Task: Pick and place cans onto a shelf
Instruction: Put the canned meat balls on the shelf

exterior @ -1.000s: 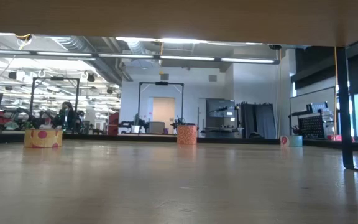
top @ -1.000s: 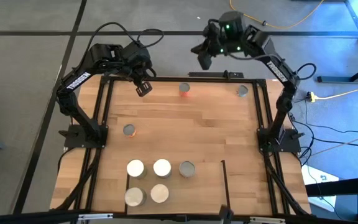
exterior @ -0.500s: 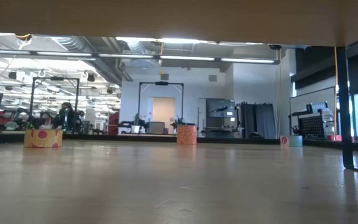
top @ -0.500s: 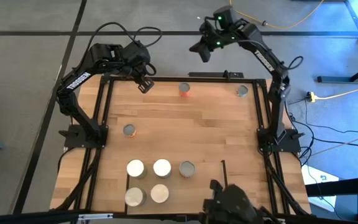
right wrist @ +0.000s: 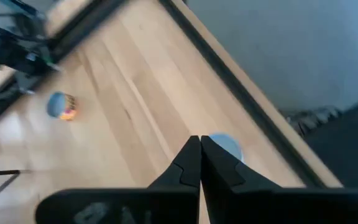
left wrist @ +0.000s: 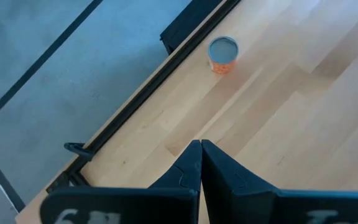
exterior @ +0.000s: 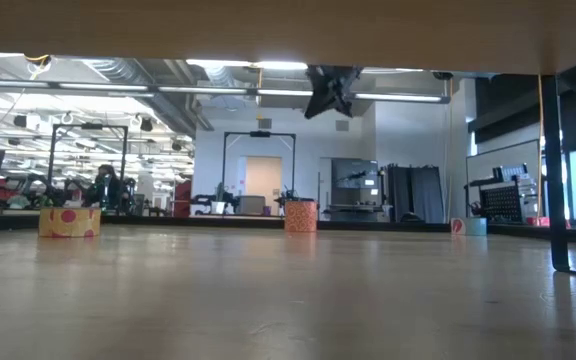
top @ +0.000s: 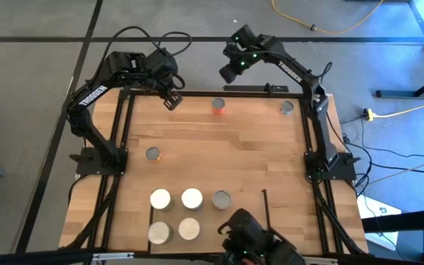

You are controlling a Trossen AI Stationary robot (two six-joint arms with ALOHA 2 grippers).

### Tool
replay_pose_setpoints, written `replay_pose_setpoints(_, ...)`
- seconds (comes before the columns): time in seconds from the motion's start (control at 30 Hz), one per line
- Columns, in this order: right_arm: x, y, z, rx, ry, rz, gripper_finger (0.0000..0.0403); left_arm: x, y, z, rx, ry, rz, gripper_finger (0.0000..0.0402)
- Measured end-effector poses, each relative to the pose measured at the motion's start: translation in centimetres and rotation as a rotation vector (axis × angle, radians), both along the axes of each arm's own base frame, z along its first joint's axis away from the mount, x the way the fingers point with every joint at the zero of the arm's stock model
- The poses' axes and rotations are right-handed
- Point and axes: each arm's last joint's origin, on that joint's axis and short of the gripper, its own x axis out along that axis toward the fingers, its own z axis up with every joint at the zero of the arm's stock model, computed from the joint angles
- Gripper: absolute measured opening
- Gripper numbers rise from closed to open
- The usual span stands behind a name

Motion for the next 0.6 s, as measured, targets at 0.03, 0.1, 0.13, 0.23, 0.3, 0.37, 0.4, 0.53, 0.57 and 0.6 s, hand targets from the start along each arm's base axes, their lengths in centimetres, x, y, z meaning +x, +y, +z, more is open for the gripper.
replay_pose_setpoints(0.03,0.2,0.0,-0.5,0.012,0.021,-0.015,0.0006,0.0,0.0,0.0,0.000,0.000,0.000,0.0000)
replay_pose_setpoints(0.1,0.8,0.0,-1.4,0.044,0.042,-0.037,0.0006,0.0,0.0,0.0,0.001,0.000,0.001,0.0000)
replay_pose_setpoints(0.13,1.2,0.1,-1.8,0.061,0.052,-0.045,0.0006,0.0,0.0,0.0,0.003,0.001,0.002,0.0000)
replay_pose_setpoints(0.23,2.3,0.7,-3.0,0.080,0.081,-0.018,0.0006,0.0,0.0,0.0,0.014,0.006,0.010,0.0000)
replay_pose_setpoints(0.3,2.8,1.4,-3.6,0.090,0.112,0.017,0.0006,0.0,0.1,0.0,0.018,0.007,0.012,0.0000)
replay_pose_setpoints(0.37,3.2,2.0,-4.3,0.096,0.147,0.058,0.0006,0.0,0.1,0.0,0.019,0.008,0.013,0.0000)
replay_pose_setpoints(0.4,3.4,2.2,-4.7,0.096,0.166,0.081,0.0006,0.0,0.1,0.0,0.019,0.008,0.012,0.0000)
replay_pose_setpoints(0.53,4.0,3.0,-5.6,0.082,0.213,0.134,0.0006,0.0,0.1,0.0,0.019,0.008,0.012,0.0000)
replay_pose_setpoints(0.57,4.2,3.2,-5.8,0.090,0.222,0.142,0.0006,0.0,0.1,0.0,0.019,0.008,0.012,0.0000)
replay_pose_setpoints(0.6,4.4,3.4,-6.2,0.096,0.232,0.148,0.0006,0.0,0.1,0.0,0.019,0.008,0.012,0.0000)
